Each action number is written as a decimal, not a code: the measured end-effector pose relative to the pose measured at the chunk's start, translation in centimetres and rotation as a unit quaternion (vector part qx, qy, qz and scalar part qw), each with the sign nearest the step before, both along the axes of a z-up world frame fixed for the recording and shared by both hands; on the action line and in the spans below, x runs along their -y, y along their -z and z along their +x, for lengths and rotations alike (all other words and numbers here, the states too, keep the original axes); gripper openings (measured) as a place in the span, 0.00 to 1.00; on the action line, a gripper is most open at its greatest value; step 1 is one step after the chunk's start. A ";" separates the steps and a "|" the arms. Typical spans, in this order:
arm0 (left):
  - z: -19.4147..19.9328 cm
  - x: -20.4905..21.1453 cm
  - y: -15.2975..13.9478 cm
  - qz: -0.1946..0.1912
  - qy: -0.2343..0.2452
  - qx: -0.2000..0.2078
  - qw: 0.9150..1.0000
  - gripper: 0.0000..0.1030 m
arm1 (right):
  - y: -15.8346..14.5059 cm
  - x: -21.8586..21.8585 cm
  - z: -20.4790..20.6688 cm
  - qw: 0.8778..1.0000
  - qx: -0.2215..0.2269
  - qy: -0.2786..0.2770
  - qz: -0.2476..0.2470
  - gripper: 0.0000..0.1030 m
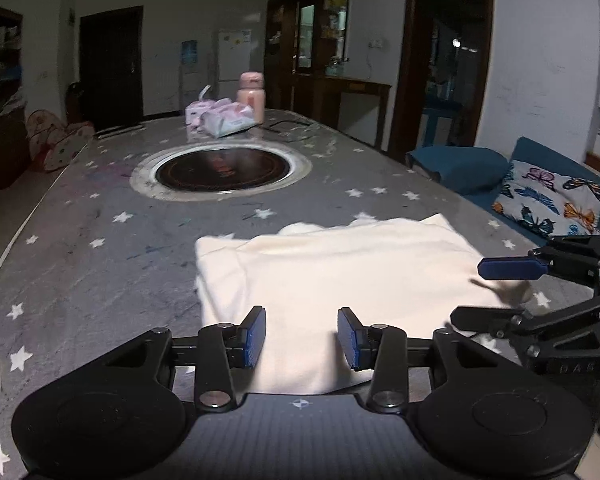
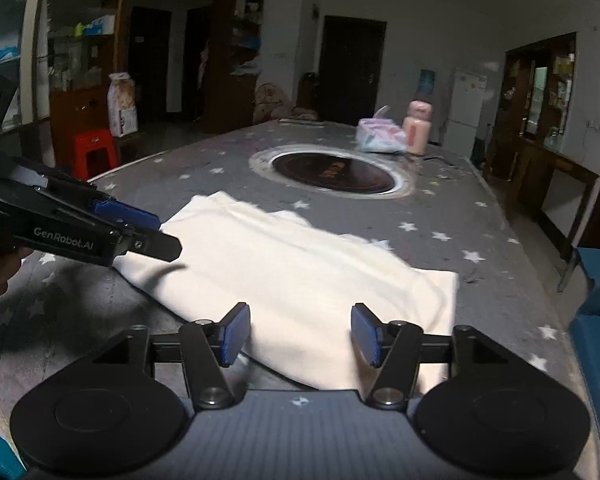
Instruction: Fold clothes
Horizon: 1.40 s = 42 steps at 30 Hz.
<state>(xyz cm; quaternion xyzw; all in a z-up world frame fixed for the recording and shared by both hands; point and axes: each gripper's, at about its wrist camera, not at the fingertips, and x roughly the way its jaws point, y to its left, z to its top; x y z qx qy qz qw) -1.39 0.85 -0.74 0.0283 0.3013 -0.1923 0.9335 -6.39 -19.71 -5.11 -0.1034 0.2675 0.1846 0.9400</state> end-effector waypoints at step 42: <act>3.2 -4.6 -0.3 -0.058 -0.076 -0.043 0.994 1.00 | 0.4 4.0 10.9 0.982 -0.132 0.021 0.132 1.00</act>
